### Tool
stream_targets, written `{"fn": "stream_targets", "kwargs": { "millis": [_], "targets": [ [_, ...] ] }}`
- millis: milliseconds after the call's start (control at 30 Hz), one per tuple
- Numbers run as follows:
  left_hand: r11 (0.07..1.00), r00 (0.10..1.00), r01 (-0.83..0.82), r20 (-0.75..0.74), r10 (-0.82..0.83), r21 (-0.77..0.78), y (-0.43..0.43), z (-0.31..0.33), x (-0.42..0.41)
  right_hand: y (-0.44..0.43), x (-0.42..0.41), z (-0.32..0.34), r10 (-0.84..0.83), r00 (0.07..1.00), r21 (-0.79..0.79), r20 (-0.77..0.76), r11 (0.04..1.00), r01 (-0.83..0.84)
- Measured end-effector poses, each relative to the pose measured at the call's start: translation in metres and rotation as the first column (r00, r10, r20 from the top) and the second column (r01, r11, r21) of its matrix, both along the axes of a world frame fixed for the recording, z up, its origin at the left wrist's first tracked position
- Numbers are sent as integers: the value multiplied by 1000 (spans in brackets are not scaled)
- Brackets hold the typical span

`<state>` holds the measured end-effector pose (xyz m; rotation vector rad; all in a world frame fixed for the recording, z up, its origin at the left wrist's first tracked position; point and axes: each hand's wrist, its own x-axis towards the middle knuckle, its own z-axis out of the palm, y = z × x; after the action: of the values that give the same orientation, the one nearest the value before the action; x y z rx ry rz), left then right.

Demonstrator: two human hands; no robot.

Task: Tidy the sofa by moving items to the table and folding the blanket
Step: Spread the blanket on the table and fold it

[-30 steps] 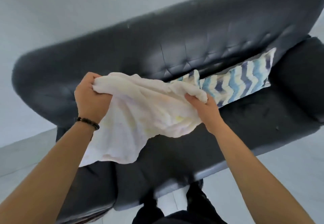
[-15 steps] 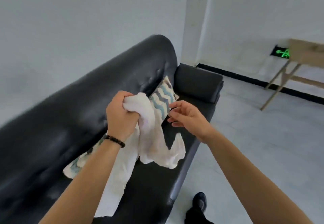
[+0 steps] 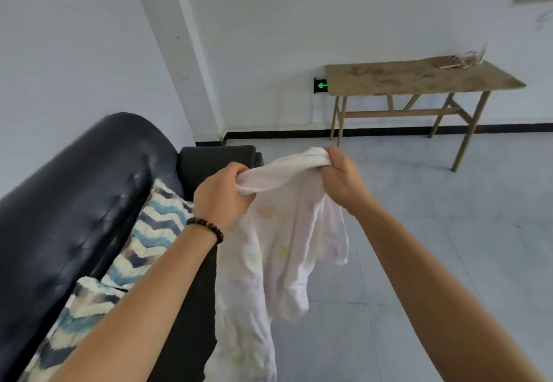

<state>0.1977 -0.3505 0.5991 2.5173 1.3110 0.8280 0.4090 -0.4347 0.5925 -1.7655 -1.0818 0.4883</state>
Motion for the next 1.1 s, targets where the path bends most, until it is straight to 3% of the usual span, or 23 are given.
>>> {"fn": "stream_targets", "kwargs": {
  "millis": [67, 133, 233, 367, 467, 700, 833, 900, 967, 1100],
  "targets": [
    [992, 990, 21, -139, -38, -127, 7, -17, 58, 0, 52, 14, -1, 1000, 43, -27, 999, 2],
    [965, 978, 68, -174, -114, -252, 9, -29, 116, 2, 94, 27, -20, 994, 86, -105, 996, 29],
    [903, 990, 130, 11, -138, -409, 13, -45, 194, 12, 155, 49, -33, 946, 146, -323, 986, 85],
    [763, 952, 223, 304, -37, -607, 27, -66, 274, 30, 229, 73, -73, 822, 176, -564, 963, 206],
    [665, 907, 358, 412, -83, -655, 47, -80, 337, 55, 277, 85, -27, 756, 211, -655, 953, 218],
    [552, 835, 508, 535, -129, -661, 121, -127, 487, 146, 392, 99, 42, 638, 301, -769, 904, 304],
    [468, 856, 456, 518, 3, -757, 193, -141, 566, 205, 490, 121, 45, 613, 377, -789, 823, 425],
    [483, 867, 403, 494, 72, -778, 237, -133, 601, 225, 549, 129, -43, 615, 369, -787, 766, 526],
    [564, 871, 384, 489, 40, -731, 284, -110, 636, 236, 614, 129, -204, 609, 336, -766, 681, 651],
    [679, 852, 433, 515, -94, -593, 370, -48, 714, 249, 742, 93, -609, 639, 179, -470, 643, 745]
  ]
}}
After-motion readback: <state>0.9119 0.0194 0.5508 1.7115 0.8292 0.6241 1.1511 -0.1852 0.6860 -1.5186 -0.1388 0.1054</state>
